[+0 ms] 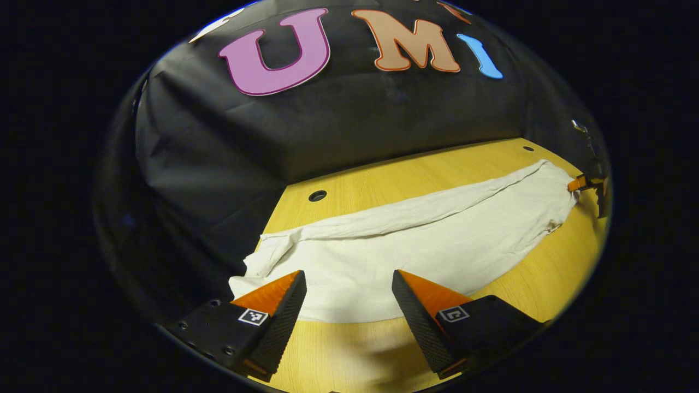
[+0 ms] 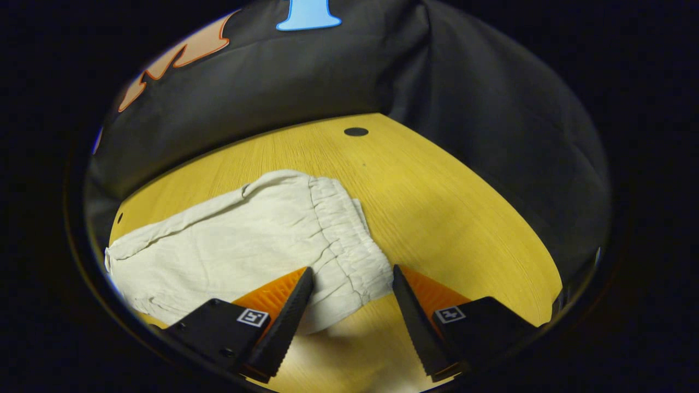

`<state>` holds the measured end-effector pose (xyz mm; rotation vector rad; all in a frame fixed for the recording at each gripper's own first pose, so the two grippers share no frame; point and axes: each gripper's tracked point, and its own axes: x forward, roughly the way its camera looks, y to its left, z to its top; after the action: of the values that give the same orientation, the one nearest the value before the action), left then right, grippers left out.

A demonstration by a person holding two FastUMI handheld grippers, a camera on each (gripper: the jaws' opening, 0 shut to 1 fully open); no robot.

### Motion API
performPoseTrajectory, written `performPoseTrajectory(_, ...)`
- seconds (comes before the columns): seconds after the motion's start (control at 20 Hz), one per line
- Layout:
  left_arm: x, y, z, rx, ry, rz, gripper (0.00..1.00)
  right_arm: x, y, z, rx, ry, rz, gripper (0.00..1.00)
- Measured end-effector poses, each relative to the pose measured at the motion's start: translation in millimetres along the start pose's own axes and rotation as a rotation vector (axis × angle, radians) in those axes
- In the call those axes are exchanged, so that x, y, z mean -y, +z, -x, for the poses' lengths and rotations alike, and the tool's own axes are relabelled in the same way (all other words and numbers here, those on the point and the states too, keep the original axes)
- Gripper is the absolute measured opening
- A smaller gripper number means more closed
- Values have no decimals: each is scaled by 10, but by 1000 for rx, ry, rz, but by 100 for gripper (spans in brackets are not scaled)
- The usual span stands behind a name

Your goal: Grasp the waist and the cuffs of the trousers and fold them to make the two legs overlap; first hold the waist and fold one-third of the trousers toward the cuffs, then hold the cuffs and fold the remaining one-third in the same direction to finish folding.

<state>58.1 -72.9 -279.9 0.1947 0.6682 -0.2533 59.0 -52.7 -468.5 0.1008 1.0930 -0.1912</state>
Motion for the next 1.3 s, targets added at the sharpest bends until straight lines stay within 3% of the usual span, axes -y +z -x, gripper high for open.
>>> performPoseTrajectory(0.1, -4, -34, 4, -5, 4, 4, 96, -9, 6, 26, -9, 15, 19, 83)
performPoseTrajectory(0.25, 13, -65, 6, -17, 3, 5, 96, -67, 49, 75, -35, 43, 82, 55)
performPoseTrajectory(0.4, 40, -98, 0, -25, -2, 17, 97, -114, 56, 5, -39, 72, 140, 41)
performPoseTrajectory(0.45, 18, -100, 2, -27, 8, 19, 97, -150, 45, 9, -38, 69, 147, 34)
performPoseTrajectory(0.5, -40, -93, 8, -24, 21, 17, 97, -163, 50, 3, -30, 69, 151, 22)
performPoseTrajectory(0.55, -73, -71, 14, -21, 28, 18, 97, -124, 82, 38, -24, 47, 151, 21)
performPoseTrajectory(0.6, -73, -79, 3, -21, 33, 20, 97, -157, 98, 69, -20, 44, 155, 11)
performPoseTrajectory(0.7, -116, -74, 28, -17, 40, 23, 97, -133, 168, 109, 13, 45, 157, 16)
performPoseTrajectory(0.9, -227, -92, 59, -17, 55, 47, 97, -217, 482, 349, 113, 69, 186, 15)
performPoseTrajectory(1.0, -315, -116, 67, -16, 68, 70, 97, -327, 698, 534, 160, 95, 185, 15)
performPoseTrajectory(1.05, -355, -100, 71, -7, 76, 82, 97, -396, 780, 654, 181, 111, 179, 10)
performPoseTrajectory(1.1, -364, -103, 73, -6, 79, 96, 97, -450, 846, 765, 201, 128, 176, 15)
performPoseTrajectory(1.3, -437, -140, 83, -3, 82, 135, 97, -658, 1167, 1252, 277, 214, 189, 15)
